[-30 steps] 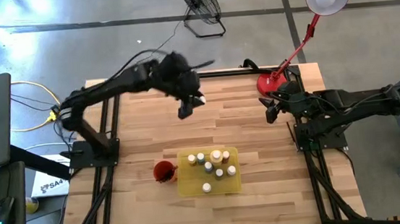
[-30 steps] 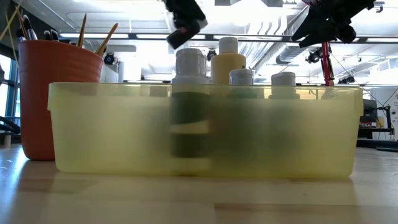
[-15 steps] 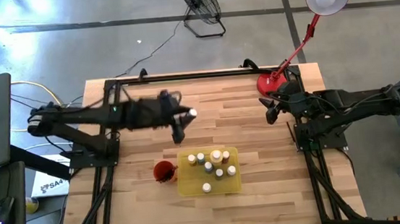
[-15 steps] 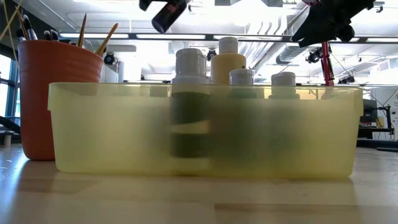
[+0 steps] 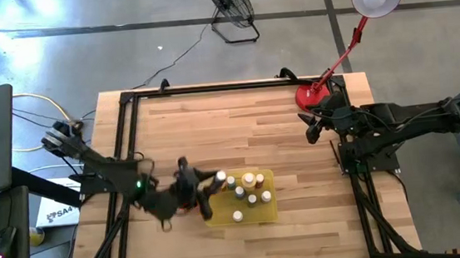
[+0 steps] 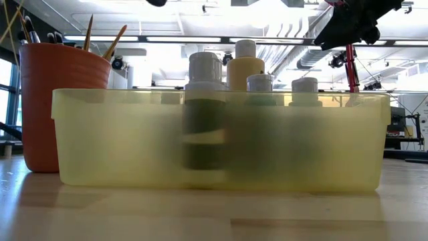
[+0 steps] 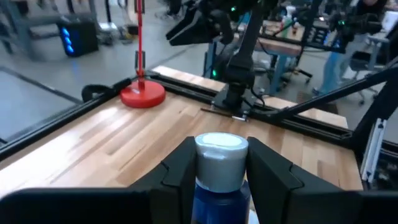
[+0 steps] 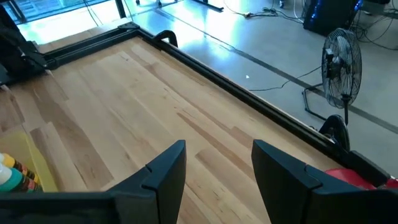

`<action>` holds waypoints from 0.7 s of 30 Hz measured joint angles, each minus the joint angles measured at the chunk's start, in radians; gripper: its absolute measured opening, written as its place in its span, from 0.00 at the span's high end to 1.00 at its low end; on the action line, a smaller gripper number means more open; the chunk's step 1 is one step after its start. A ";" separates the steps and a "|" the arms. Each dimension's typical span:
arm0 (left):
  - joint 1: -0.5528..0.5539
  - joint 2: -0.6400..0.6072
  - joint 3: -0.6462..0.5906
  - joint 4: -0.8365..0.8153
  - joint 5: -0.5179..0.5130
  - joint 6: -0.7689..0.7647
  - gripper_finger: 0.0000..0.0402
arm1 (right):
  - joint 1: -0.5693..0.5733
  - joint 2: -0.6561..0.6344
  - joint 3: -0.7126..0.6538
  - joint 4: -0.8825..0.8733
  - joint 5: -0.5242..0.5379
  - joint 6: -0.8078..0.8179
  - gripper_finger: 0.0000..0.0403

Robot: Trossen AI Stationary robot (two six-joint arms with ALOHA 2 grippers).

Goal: Pick & Place Paint Supplies
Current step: Put the dark blue paint bottle into the yellow bin

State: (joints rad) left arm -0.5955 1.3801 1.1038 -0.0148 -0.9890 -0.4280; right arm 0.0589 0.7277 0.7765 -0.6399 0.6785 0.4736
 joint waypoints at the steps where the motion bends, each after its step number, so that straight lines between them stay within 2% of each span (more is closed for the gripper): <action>1: -0.024 0.023 0.000 0.022 -0.035 -0.001 0.73 | 0.000 0.000 0.000 0.000 0.000 0.000 0.57; 5: -0.099 0.102 0.001 0.086 -0.187 -0.022 0.73 | 0.000 0.000 0.000 0.000 -0.007 0.000 0.57; 13: -0.190 0.241 0.001 0.162 -0.388 -0.070 0.73 | 0.000 0.000 0.000 0.001 -0.008 0.000 0.57; 21: -0.204 0.374 0.002 0.213 -0.494 -0.238 0.73 | 0.000 0.000 0.000 0.001 -0.037 0.021 0.57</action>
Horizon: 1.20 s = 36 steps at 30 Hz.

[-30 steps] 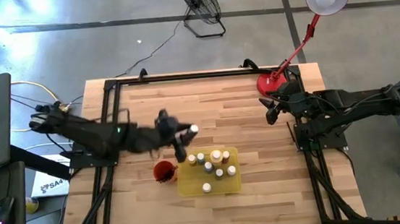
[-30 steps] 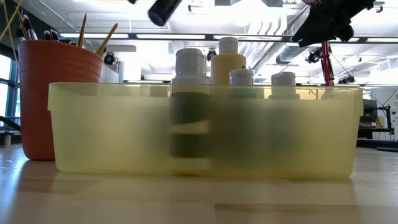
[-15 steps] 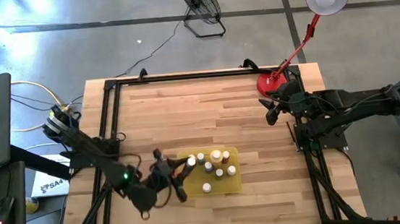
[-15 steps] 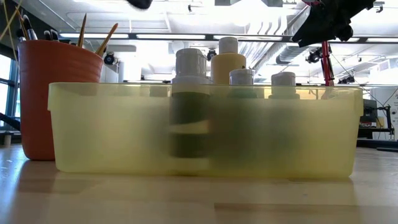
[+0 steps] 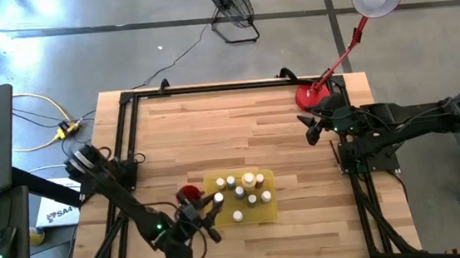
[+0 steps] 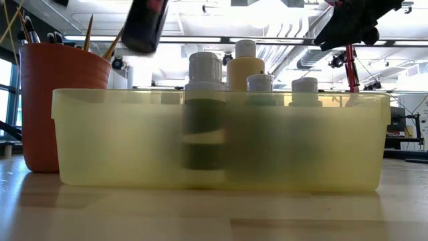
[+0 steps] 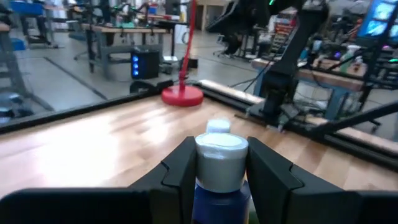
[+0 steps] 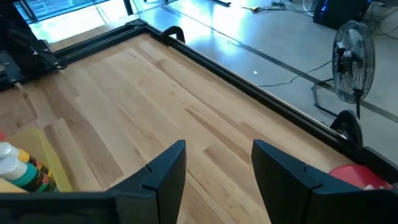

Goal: Pick & Place Paint Supplies
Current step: Put the dark blue paint bottle into the yellow bin

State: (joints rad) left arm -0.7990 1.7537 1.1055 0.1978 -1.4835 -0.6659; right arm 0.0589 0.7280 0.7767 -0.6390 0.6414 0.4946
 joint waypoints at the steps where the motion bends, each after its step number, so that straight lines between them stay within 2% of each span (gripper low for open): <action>1: 0.000 0.016 -0.001 -0.004 -0.010 -0.021 0.73 | 0.000 0.000 0.000 0.000 -0.007 0.000 0.57; 8: -0.006 0.123 0.009 0.108 -0.045 -0.058 0.73 | 0.000 0.000 0.000 0.001 -0.046 0.002 0.57; 27: -0.006 0.206 0.029 0.090 0.006 -0.038 0.73 | 0.000 0.000 0.000 0.007 -0.046 -0.002 0.57; 36: -0.006 0.257 0.029 0.092 0.009 -0.102 0.73 | 0.000 0.000 0.000 0.009 -0.046 -0.002 0.57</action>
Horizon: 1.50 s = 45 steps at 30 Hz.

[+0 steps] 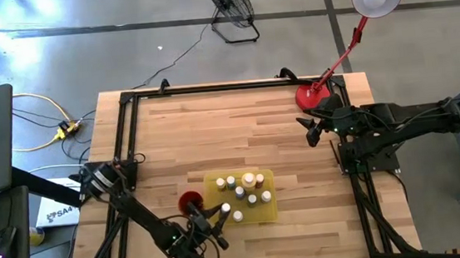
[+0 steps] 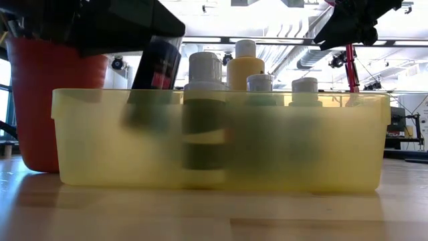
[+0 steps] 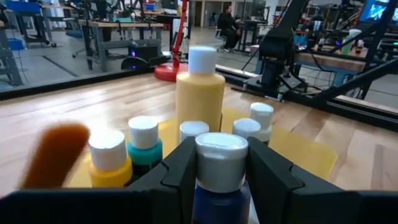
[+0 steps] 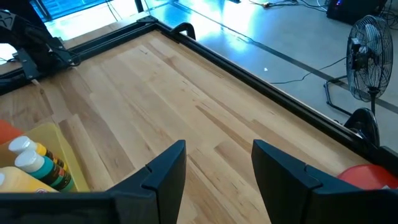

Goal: Pick & Place Paint Supplies
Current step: Put the dark blue paint bottle into the yellow bin, then adjust the orange cup

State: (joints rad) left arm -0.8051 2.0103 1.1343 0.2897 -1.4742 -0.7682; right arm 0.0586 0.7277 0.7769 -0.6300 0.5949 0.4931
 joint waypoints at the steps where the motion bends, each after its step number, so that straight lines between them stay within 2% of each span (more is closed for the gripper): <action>1: 0.000 0.004 0.000 0.000 0.004 -0.007 0.73 | 0.000 0.000 0.000 0.000 0.000 0.000 0.57; 7: 0.000 0.022 0.000 -0.001 0.023 -0.051 0.69 | 0.000 0.000 0.000 0.001 -0.001 0.000 0.57; 12: 0.000 0.022 0.000 0.006 0.058 -0.049 0.69 | 0.000 0.000 0.000 0.002 -0.003 0.003 0.57; 16: 0.001 0.022 0.000 0.016 0.113 -0.048 0.66 | 0.000 0.000 0.000 0.002 -0.008 0.008 0.57; 18: 0.001 0.022 0.000 0.044 0.109 -0.024 0.64 | 0.000 0.000 0.000 0.002 -0.025 0.008 0.57; 24: 0.000 0.022 0.028 0.187 0.080 0.238 0.56 | 0.000 0.000 0.000 0.002 -0.052 0.007 0.57; 30: 0.000 0.016 0.092 0.186 -0.091 0.468 0.52 | 0.000 0.000 0.000 0.002 -0.052 -0.002 0.57; 45: 0.041 -0.181 0.113 0.176 -0.096 0.836 0.51 | 0.000 0.000 0.000 -0.002 -0.053 -0.031 0.57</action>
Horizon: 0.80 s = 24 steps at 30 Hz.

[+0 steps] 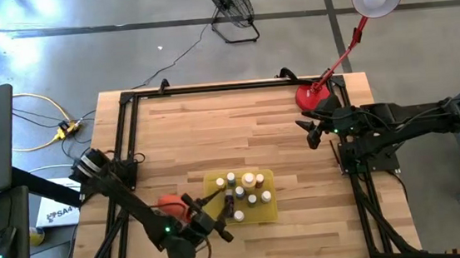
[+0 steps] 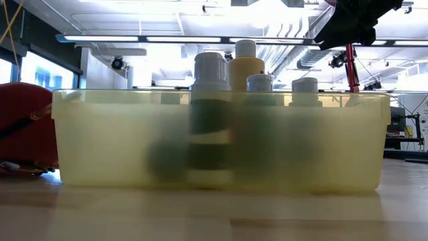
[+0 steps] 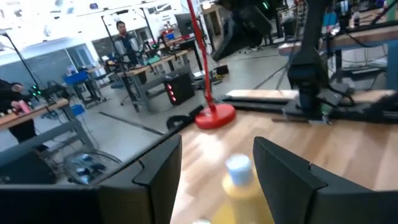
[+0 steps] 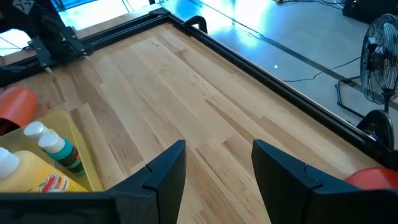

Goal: Pick & Place Paint Supplies
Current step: Adjust the orange cup

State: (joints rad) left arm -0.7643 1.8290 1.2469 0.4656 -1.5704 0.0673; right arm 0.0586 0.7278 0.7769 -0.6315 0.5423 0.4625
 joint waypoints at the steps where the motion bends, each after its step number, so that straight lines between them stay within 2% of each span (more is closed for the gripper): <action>1: 0.006 -0.020 0.000 0.004 0.000 0.028 0.51 | 0.000 0.000 0.000 0.000 0.000 0.000 0.57; 5: 0.013 -0.099 0.000 0.003 -0.002 0.124 0.51 | 0.000 0.000 0.000 -0.001 -0.002 -0.007 0.57; 9: 0.007 -0.181 0.001 0.015 -0.003 0.130 0.51 | 0.000 0.000 0.000 -0.013 -0.006 -0.016 0.57; 16: -0.039 -0.219 0.089 0.012 -0.002 0.240 0.52 | 0.000 0.000 0.000 -0.136 -0.056 0.033 0.57; 24: -0.041 -0.217 0.209 0.002 0.001 0.335 0.65 | 0.000 0.000 0.000 -0.255 -0.055 0.060 0.57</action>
State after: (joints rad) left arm -0.8055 1.6119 1.4559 0.4674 -1.5694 0.4024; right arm 0.0588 0.7277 0.7769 -0.8861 0.4870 0.5223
